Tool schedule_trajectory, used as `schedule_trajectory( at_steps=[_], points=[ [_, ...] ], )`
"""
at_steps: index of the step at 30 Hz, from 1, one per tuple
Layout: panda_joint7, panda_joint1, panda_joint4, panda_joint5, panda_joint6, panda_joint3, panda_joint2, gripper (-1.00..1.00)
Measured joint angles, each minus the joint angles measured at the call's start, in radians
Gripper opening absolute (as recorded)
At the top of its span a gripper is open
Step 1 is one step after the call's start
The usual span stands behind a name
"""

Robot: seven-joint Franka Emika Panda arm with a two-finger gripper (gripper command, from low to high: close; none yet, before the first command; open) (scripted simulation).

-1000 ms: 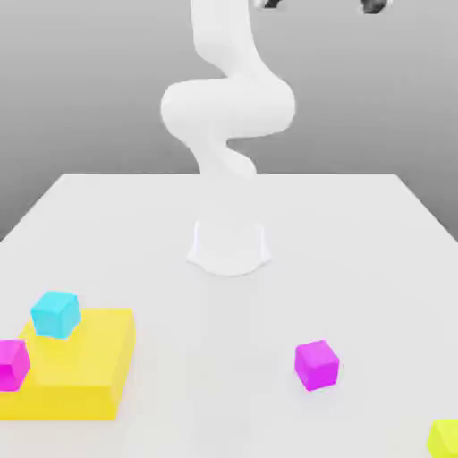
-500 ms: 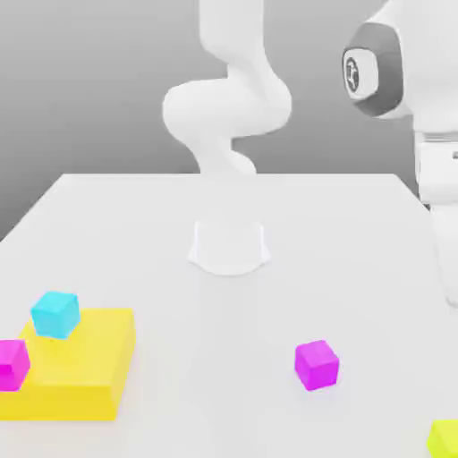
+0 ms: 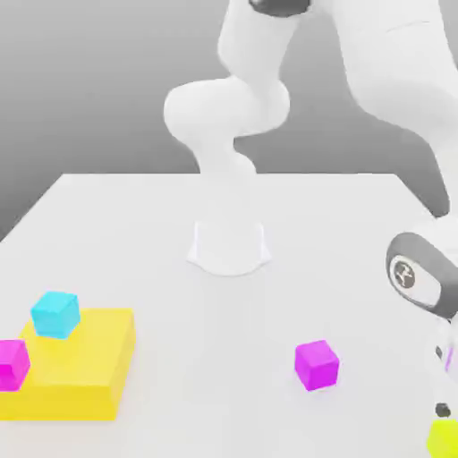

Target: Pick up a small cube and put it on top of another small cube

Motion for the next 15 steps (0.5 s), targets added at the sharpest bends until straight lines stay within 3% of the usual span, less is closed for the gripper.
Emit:
schedule_trajectory(
  at_steps=[5, 9, 15],
  points=[
    [-0.001, 0.001, -0.001, 0.0, -0.004, 0.0, -0.003, -1.0],
    [0.001, -0.005, -0.03, 0.004, -0.099, -0.005, -0.127, -1.0],
    [0.094, -0.128, -0.081, 0.05, -0.162, -0.152, -0.246, -1.0]
  ],
)
